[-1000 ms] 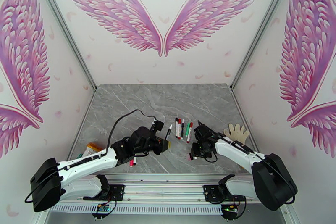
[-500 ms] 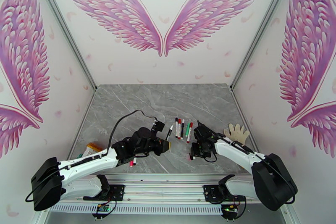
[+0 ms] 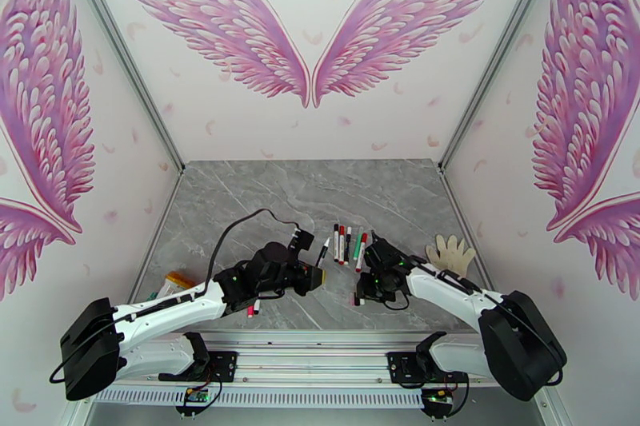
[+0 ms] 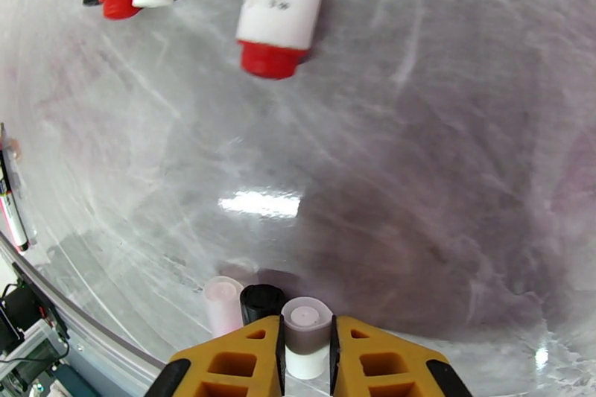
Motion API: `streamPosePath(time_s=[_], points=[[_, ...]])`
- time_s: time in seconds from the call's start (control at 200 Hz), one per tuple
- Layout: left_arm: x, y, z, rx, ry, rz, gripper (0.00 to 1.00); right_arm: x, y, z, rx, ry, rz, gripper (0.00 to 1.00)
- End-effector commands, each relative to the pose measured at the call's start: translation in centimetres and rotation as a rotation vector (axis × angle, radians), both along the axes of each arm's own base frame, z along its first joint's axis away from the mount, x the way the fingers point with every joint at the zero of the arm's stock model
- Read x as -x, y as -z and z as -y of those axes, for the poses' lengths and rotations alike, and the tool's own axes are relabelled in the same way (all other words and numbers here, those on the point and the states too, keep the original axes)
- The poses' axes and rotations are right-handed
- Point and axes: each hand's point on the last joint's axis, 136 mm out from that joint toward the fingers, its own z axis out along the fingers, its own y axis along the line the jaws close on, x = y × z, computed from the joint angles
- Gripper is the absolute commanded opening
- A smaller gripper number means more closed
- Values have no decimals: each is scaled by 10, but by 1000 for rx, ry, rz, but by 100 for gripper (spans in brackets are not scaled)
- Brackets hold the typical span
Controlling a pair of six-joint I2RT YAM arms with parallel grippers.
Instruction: Open the pen caps
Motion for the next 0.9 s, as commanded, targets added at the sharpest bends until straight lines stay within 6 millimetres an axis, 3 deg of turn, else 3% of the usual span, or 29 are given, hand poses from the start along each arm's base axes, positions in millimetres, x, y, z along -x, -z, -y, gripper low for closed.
streamPosePath(time_s=[0.0,0.315,0.595,0.8,0.894], points=[[-1,5,-5,-23,-21,5,0,3,3,-4,-17,17,-16,26],[-16,40,-44,-233,-217,-12,0,-4,-12,-4,-24,23,49,35],[-15,69,-75,-457,-368,-22,1,-4,-25,-8,-69,-14,118,44],[-10,95,-98,-623,-476,-48,1,-12,-51,-20,-144,-73,214,55],[-7,104,-108,-658,-518,-62,0,-13,-65,-30,-211,-106,262,64]])
